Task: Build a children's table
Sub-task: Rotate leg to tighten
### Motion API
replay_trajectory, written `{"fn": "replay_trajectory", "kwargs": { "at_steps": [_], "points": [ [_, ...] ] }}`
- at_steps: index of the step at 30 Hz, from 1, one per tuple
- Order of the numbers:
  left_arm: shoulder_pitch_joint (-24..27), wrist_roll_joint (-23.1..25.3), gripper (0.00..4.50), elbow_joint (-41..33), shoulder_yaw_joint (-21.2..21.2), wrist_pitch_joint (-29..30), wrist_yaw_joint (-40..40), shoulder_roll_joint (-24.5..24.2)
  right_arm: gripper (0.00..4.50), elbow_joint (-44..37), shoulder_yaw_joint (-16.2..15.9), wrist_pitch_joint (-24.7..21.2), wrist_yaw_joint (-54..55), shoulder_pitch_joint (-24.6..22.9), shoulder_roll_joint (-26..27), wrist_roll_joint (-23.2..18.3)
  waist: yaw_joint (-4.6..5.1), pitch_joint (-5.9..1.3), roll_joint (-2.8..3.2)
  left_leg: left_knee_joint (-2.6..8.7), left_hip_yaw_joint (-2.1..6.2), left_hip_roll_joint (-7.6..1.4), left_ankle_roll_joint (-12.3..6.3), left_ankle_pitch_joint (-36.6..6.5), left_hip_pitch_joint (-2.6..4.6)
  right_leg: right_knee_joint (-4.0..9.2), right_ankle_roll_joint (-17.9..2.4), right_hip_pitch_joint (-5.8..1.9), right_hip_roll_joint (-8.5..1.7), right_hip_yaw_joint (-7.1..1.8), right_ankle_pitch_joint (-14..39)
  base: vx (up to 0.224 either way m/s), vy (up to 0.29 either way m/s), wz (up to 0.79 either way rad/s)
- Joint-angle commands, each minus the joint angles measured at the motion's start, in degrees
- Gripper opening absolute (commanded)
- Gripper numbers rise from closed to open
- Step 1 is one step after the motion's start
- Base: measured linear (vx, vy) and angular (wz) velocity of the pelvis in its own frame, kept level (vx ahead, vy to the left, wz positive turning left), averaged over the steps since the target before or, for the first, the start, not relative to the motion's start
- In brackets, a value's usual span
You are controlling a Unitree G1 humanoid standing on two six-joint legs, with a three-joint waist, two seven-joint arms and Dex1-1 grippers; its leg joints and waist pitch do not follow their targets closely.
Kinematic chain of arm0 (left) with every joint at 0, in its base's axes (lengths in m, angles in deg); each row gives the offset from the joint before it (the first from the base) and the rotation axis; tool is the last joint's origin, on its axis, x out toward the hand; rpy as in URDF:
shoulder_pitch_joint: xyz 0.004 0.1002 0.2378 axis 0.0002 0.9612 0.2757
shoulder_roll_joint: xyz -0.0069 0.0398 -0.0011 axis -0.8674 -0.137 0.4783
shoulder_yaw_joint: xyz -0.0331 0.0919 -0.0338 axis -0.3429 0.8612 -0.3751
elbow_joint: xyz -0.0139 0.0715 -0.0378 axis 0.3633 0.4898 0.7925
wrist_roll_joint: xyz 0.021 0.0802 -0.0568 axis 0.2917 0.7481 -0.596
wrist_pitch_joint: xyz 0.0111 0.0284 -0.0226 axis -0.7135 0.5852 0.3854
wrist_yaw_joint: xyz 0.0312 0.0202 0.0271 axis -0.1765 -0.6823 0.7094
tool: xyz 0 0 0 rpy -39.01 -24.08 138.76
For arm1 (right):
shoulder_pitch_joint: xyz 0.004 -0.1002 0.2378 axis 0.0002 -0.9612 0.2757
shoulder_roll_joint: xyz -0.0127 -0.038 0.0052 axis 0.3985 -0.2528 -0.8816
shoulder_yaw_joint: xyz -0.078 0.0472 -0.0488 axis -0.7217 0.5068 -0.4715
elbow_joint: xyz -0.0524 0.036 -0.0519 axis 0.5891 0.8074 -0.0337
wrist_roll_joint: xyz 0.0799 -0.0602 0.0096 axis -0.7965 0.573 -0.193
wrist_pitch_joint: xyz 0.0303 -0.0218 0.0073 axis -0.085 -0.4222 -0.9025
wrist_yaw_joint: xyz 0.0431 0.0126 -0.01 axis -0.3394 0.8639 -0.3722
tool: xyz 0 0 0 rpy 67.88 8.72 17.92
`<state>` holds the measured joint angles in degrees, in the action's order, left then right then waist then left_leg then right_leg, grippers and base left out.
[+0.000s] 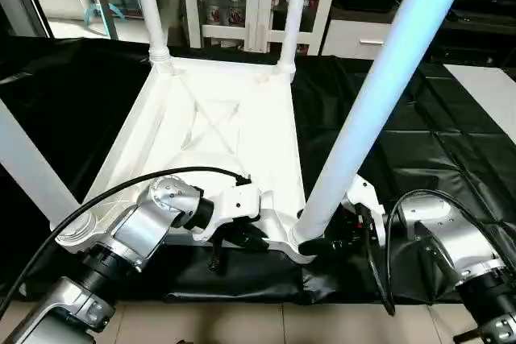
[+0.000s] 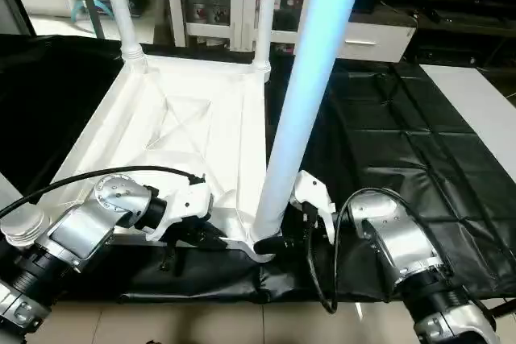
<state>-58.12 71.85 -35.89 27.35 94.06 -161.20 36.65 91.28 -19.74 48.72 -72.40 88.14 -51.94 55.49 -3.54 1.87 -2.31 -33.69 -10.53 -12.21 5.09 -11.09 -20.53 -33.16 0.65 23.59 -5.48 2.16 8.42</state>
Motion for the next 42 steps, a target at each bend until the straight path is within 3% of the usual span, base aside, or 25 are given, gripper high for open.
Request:
{"fn": "replay_trajectory", "kwargs": {
  "at_steps": [1,6,11,13,16,17,19,20,22,23,25,26,27,28,29,30,32,34,37,42],
  "points": [
    [1.0,1.7,0.00,1.4,3.3,0.6,-1.0,0.2,2.56,0.6,-0.9,0.8,-1.8,0.3,-0.3,0.4,0.41,-3.00,-0.33,4.28,-0.28,-0.83,-2.78,-13.6,0.37,2.81,-12.2,-2.29,-1.47,-1.16,14.6,0.000,0.000,0.00],
    [1.0,1.7,0.00,1.5,3.3,0.9,-1.0,0.1,2.49,1.2,-0.9,0.8,-2.0,-0.1,0.2,0.4,0.38,-3.06,-0.29,4.25,-0.28,-0.83,-2.76,-13.5,0.45,2.75,-12.4,-2.29,-1.44,-1.14,14.1,0.000,0.000,0.00],
    [0.7,1.4,0.00,2.6,1.4,1.2,2.2,1.5,2.48,2.9,1.2,-1.3,1.4,0.1,2.0,-0.7,0.57,-2.97,-0.16,4.39,-0.25,-0.83,-2.14,-15.0,0.47,2.89,-12.5,-2.25,-1.38,-1.13,14.7,0.000,0.000,0.00],
    [0.0,1.3,0.00,3.9,-0.5,2.7,5.8,3.1,2.48,5.1,2.7,-1.5,6.3,1.0,3.8,0.0,0.69,-2.70,-0.21,4.55,-0.18,-0.76,-1.51,-17.8,0.55,3.39,-11.8,-2.10,-1.44,-1.06,18.5,0.000,0.000,0.00],
    [-1.6,1.1,0.00,6.6,-4.0,5.8,13.2,6.4,2.47,9.3,4.5,-1.0,15.1,2.5,6.7,2.3,1.82,-2.39,-0.37,4.62,0.42,-0.31,0.69,-23.4,0.76,4.53,-7.9,-1.65,-1.50,-0.59,29.8,-0.036,-0.004,-0.02],
    [-2.6,1.1,0.00,8.4,-6.3,7.3,18.5,8.8,2.47,11.6,6.1,-1.9,21.4,3.6,9.3,2.7,2.05,-2.45,-0.36,4.54,0.53,-0.25,0.93,-23.6,0.76,4.60,-7.5,-1.62,-1.52,-0.54,30.7,-0.063,-0.004,-0.03],
    [-3.2,0.4,0.00,9.4,-7.8,8.8,21.0,10.4,2.47,13.2,7.1,-2.5,26.3,4.4,11.4,3.1,2.96,-2.40,-0.55,4.69,1.12,-0.04,1.20,-23.9,0.17,4.95,-5.7,-1.98,-1.66,-0.11,33.9,-0.062,0.005,-0.10],
    [-3.5,0.2,0.00,9.8,-8.4,9.5,22.2,11.2,2.47,14.0,7.6,-2.7,28.6,4.9,12.4,3.3,3.51,-2.46,-0.82,4.71,1.43,0.18,1.07,-23.6,-0.44,5.15,-4.3,-2.35,-1.65,0.23,35.5,-0.058,0.006,-0.16],
    [-4.8,0.5,0.00,12.0,-10.8,10.9,28.5,14.0,2.47,16.9,8.5,-2.0,37.1,6.4,15.7,5.3,4.07,-2.50,-0.68,4.22,1.54,0.43,0.62,-23.9,-0.01,5.97,-3.2,-1.58,-1.83,0.46,38.8,0.000,0.000,0.00],
    [-6.1,1.1,0.00,14.1,-12.3,11.3,33.7,16.1,2.47,19.2,8.8,-1.1,44.0,7.7,17.9,7.4,4.40,-2.44,-0.79,4.17,1.47,0.50,0.58,-23.8,-0.13,5.95,-3.3,-1.40,-1.68,0.46,38.7,0.000,0.000,0.00],
    [-6.8,1.6,0.00,15.2,-12.8,11.2,36.2,17.0,2.46,20.5,9.0,-0.7,47.5,8.3,19.1,8.1,4.97,-2.78,-0.77,4.19,1.69,0.66,1.03,-22.7,-0.54,5.78,-3.2,-1.81,-1.68,0.74,37.9,0.000,0.000,0.00],
    [-7.6,2.1,0.00,16.5,-13.4,11.0,39.3,18.0,2.46,21.8,9.3,-0.5,50.8,9.0,20.5,8.6,4.76,-2.86,-0.47,4.45,1.65,0.36,0.34,-21.1,-0.98,5.45,-4.0,-1.93,-1.67,0.51,33.9,0.000,0.000,0.00],
    [-8.2,2.5,0.00,17.5,-13.8,10.5,41.3,18.7,2.43,22.8,9.6,-0.1,53.0,9.6,21.6,8.8,4.88,-2.80,-0.43,4.46,1.55,0.35,0.02,-21.4,-0.82,5.53,-4.4,-1.67,-1.55,0.48,32.8,0.000,0.000,0.00],
    [-10.5,3.3,0.00,21.2,-15.6,8.8,48.8,21.9,2.36,26.8,10.7,1.7,62.3,11.8,25.8,10.0,5.03,-2.79,-0.35,4.26,1.33,0.48,-0.15,-21.9,-0.55,5.53,-5.6,-1.23,-1.41,0.40,31.4,0.000,0.000,0.00],
    [-10.6,3.3,0.00,21.3,-15.7,8.7,49.1,22.1,2.29,27.0,10.8,1.8,62.8,11.9,26.0,10.1,5.04,-2.83,-0.29,4.25,1.30,0.46,0.11,-22.2,-0.24,5.54,-6.0,-1.01,-1.45,0.35,31.0,0.000,0.000,0.00],
    [-11.5,3.3,0.00,22.6,-16.2,7.7,51.7,23.5,2.24,29.1,10.7,2.8,65.8,13.0,27.8,10.5,5.13,-3.11,-0.36,4.31,1.37,0.53,0.19,-21.2,-0.54,5.09,-6.7,-1.51,-1.38,0.33,28.6,0.000,0.000,0.00],
    [-12.2,3.6,0.00,23.6,-16.4,6.8,53.7,24.5,2.22,30.7,10.5,3.8,67.8,13.9,29.1,11.2,4.79,-3.25,-0.32,4.36,1.11,0.30,-0.40,-19.6,-0.63,4.68,-7.9,-1.62,-1.31,0.04,23.4,0.000,0.000,0.00],
    [-12.9,3.9,0.00,24.5,-16.5,5.8,54.5,25.0,2.16,32.1,11.0,5.3,67.8,14.9,30.6,10.7,4.35,-3.41,-0.45,4.21,0.57,0.24,-1.94,-17.5,-0.59,4.10,-9.6,-1.74,-1.20,-0.31,18.2,0.000,0.000,0.00],
    [-13.1,4.0,0.00,25.1,-16.2,4.9,54.4,24.9,2.13,32.2,12.2,6.9,64.6,15.4,32.1,8.7,3.90,-3.52,-0.49,3.85,0.02,0.22,-3.72,-14.9,-0.37,3.74,-11.2,-1.71,-1.23,-0.61,14.5,0.053,-0.003,0.06],
    [-12.8,4.3,0.00,25.9,-15.9,2.9,53.3,24.0,2.13,30.2,13.2,9.3,58.4,14.4,31.8,6.2,3.14,-3.71,-0.56,3.69,-0.12,0.15,-5.95,-9.7,-0.70,3.09,-12.4,-2.38,-1.37,-0.60,10.4,0.010,-0.003,0.01]
  ]
}}
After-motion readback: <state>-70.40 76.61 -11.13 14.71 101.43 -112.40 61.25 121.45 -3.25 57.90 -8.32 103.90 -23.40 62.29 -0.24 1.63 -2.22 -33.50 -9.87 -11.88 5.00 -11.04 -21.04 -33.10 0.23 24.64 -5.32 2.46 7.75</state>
